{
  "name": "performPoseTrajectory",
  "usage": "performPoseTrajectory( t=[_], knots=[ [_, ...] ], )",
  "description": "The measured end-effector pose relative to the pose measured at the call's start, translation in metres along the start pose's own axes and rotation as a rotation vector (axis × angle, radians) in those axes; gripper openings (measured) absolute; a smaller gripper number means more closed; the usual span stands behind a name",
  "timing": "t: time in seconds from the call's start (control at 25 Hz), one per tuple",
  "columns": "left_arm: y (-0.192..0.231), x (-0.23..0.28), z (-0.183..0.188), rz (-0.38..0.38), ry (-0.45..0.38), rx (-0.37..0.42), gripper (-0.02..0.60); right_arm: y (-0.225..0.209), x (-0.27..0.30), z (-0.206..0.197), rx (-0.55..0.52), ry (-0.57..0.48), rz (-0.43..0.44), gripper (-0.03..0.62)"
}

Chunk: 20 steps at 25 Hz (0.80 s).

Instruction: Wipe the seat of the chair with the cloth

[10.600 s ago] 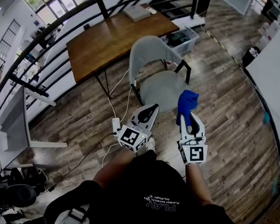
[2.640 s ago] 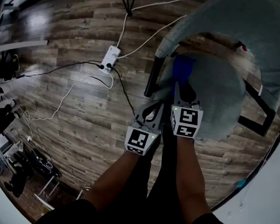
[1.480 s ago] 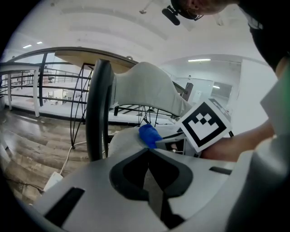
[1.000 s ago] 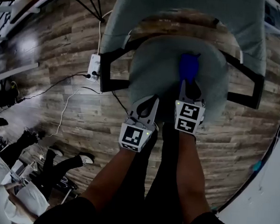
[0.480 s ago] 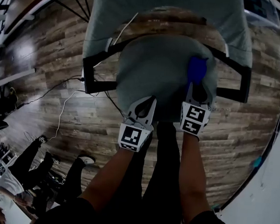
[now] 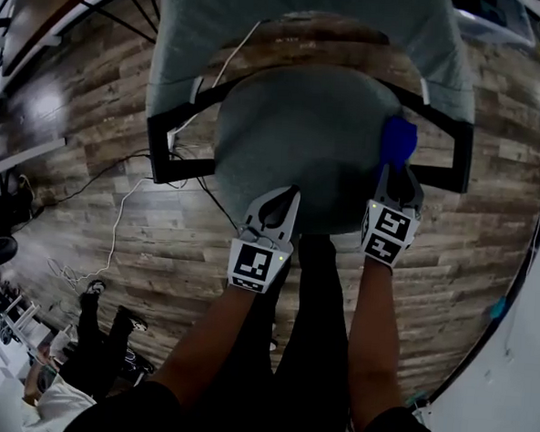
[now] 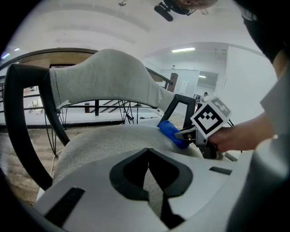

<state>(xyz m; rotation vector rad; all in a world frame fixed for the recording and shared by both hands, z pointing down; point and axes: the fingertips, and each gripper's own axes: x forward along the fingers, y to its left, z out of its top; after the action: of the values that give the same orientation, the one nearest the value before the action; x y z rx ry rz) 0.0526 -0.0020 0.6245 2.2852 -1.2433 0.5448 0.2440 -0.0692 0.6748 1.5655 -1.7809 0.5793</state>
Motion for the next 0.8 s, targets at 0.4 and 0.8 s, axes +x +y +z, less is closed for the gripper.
performPoseTrajectory(
  t=[0.4,0.8],
  knots=[
    [0.007,-0.006,-0.003,0.005,-0.004,-0.016,0.006,-0.018,-0.007,-0.003,0.096,-0.023,-0.025,0.092],
    [0.043,-0.036,-0.008,0.077,-0.038,-0.054,0.006,0.069,-0.04,0.016,0.038,-0.106,0.134,0.092]
  ],
)
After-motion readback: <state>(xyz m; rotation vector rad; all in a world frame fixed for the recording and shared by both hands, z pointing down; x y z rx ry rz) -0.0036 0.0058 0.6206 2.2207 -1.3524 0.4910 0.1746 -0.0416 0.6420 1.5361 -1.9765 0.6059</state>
